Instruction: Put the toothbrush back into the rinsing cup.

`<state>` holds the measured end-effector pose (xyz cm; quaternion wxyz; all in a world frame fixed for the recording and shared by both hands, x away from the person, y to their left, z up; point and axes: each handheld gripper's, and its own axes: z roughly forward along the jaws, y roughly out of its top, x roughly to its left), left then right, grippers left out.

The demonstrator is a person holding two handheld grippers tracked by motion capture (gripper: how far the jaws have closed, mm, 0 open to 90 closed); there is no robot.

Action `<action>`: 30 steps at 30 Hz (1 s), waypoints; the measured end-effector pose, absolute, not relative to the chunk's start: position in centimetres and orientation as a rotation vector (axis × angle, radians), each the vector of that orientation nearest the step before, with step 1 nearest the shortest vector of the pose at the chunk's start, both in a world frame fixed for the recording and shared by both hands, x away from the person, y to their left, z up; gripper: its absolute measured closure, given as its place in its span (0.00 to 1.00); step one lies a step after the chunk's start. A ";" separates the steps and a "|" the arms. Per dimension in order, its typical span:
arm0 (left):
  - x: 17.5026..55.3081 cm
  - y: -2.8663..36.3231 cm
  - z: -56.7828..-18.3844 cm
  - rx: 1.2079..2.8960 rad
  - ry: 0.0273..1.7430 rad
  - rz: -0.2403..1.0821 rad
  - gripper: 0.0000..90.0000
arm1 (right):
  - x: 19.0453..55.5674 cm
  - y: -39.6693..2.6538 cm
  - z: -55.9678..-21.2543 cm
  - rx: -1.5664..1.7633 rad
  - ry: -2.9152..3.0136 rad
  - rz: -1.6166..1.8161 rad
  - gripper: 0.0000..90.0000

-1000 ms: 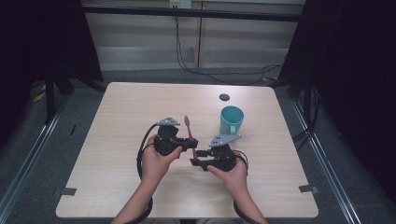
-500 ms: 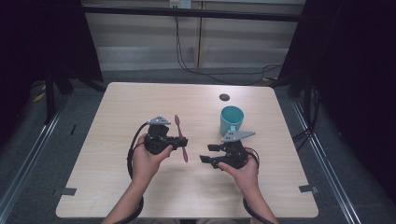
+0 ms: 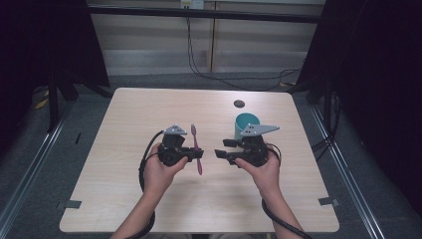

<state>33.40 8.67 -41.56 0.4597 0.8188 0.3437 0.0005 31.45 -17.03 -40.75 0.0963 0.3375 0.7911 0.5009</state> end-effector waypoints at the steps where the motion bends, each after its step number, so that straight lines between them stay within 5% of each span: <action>1: 33.3 8.5 -41.6 2.019 0.843 0.002 0.91 | 31.5 -16.9 -40.6 1.001 2.338 1.496 0.51; 30: 33.1 6.3 -41.8 2.053 0.806 -0.012 0.91 | 31.7 -14.5 -38.8 0.961 2.343 1.587 0.65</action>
